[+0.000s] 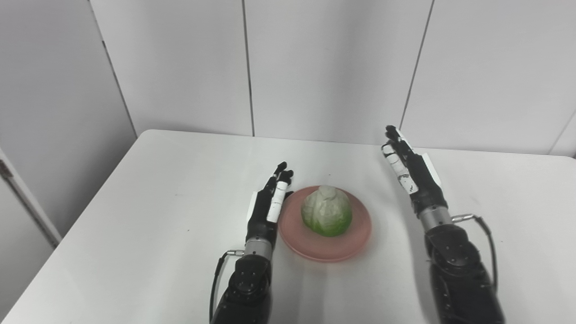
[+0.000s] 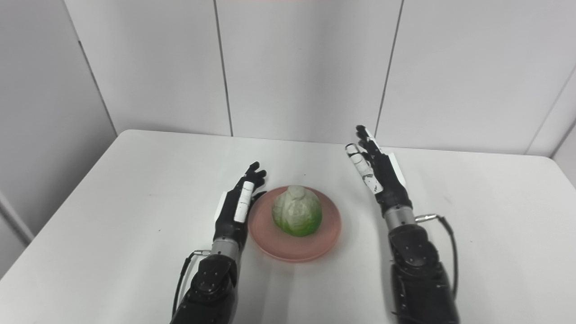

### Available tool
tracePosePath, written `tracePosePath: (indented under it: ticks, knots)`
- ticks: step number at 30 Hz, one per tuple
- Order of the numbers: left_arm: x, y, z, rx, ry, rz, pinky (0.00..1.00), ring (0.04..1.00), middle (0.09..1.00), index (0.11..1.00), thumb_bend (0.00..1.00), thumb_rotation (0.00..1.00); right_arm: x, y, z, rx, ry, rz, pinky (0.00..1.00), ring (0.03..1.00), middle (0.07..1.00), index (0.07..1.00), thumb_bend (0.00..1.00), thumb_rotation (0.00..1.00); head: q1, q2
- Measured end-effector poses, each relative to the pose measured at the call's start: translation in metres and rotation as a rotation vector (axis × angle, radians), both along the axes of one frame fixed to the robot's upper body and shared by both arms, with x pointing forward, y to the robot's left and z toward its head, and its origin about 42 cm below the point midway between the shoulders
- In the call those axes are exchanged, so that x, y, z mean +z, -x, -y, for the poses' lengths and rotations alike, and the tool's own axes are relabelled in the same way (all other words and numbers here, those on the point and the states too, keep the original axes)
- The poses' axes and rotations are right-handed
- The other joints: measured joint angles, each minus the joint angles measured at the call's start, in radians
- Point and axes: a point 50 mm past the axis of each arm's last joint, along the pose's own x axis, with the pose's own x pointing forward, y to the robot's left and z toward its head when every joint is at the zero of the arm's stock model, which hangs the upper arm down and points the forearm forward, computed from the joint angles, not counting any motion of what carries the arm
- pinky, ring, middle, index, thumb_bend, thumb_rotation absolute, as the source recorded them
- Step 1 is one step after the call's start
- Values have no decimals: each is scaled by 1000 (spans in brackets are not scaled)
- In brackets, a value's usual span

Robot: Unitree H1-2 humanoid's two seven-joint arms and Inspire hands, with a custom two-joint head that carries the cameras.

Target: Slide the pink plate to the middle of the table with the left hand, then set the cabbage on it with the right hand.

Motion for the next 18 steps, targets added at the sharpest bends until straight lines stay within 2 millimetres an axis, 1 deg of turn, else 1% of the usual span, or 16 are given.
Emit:
tracePosePath:
  ticks: [2,5,6,7,10,12,15,18]
  knots:
    - [2,-2,-5,21,-22,32,862,924,938,887,851,902,-8,0,-5,-30,-78,-26,986,981,981,996,892,1000,-41,0]
    - [4,-7,-18,40,-63,62,877,934,944,888,833,888,-20,2,-15,-51,-151,-40,998,991,992,1000,864,1000,-60,-3]
    - [4,-9,-23,46,-71,70,853,937,949,895,823,898,-22,4,-18,-54,-163,-38,999,997,997,1000,848,1000,-75,-3]
    - [5,-10,-27,51,-80,73,844,938,951,898,820,902,-24,5,-20,-58,-168,-35,1000,999,999,1000,842,1000,-75,-3]
    - [5,-12,-32,71,-99,84,851,934,946,901,832,933,-30,11,-25,-82,-157,-20,1000,1000,1000,1000,839,1000,-92,1]
    - [5,-13,-33,76,-120,84,888,938,944,898,844,939,-35,16,-28,-94,-125,-10,1000,1000,997,1000,849,1000,-97,3]
    - [5,-14,-33,77,-134,85,903,940,943,897,841,937,-48,24,-29,-113,-86,-16,1000,1000,988,995,849,1000,-100,8]
    - [5,-15,-33,82,-134,84,889,934,937,891,824,941,-58,28,-29,-120,-71,-30,1000,991,975,992,835,1000,-97,11]
